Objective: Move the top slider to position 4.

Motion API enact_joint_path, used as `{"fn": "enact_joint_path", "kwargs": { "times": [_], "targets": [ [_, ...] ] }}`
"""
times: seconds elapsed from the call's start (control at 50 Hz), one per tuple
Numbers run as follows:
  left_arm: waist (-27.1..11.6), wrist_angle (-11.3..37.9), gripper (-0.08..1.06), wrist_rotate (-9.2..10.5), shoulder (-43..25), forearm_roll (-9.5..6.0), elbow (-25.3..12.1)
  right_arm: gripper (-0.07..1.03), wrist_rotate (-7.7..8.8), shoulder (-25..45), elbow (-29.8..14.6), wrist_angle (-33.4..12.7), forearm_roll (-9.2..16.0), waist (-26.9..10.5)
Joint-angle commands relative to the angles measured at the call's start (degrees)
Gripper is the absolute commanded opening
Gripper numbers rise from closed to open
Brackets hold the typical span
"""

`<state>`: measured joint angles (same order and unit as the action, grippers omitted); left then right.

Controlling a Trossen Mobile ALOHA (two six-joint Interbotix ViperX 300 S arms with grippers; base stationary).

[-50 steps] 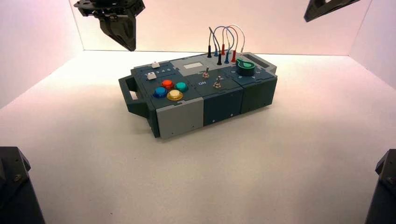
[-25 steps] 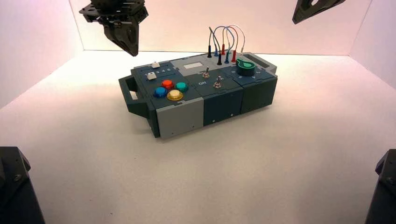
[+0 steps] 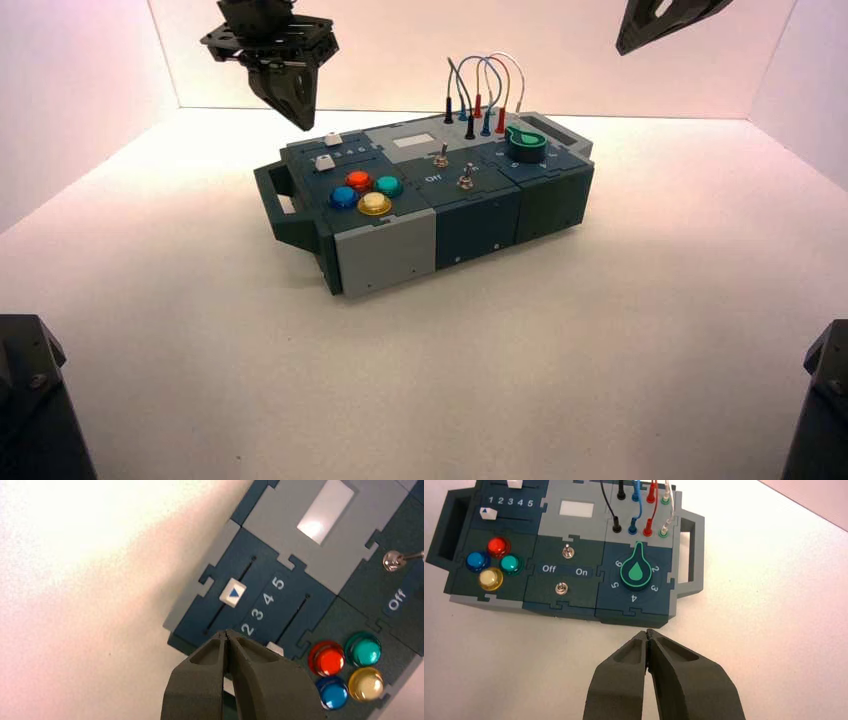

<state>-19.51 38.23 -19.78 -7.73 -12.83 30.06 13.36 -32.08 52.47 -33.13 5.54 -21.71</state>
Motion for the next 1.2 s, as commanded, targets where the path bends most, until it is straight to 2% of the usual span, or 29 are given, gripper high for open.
{"fn": "enact_joint_path", "kwargs": {
  "times": [0.02, 0.6, 1.2],
  "targets": [
    [-0.44, -0.26, -0.03, -0.44, 0.26, -0.09, -1.85, -0.03, 0.35, -0.18, -1.32, 0.62, 0.09, -0.09],
    [-1.85, -0.26, -0.03, -0.44, -3.34, -0.09, -4.92, -0.03, 0.35, 0.09, -0.97, 0.88, 0.09, -0.09],
    [-1.85, 0.0, -0.03, -0.44, -4.39, -0.09, -5.36, -0.03, 0.35, 0.09, -0.79, 0.97, 0.09, -0.09]
  ]
}}
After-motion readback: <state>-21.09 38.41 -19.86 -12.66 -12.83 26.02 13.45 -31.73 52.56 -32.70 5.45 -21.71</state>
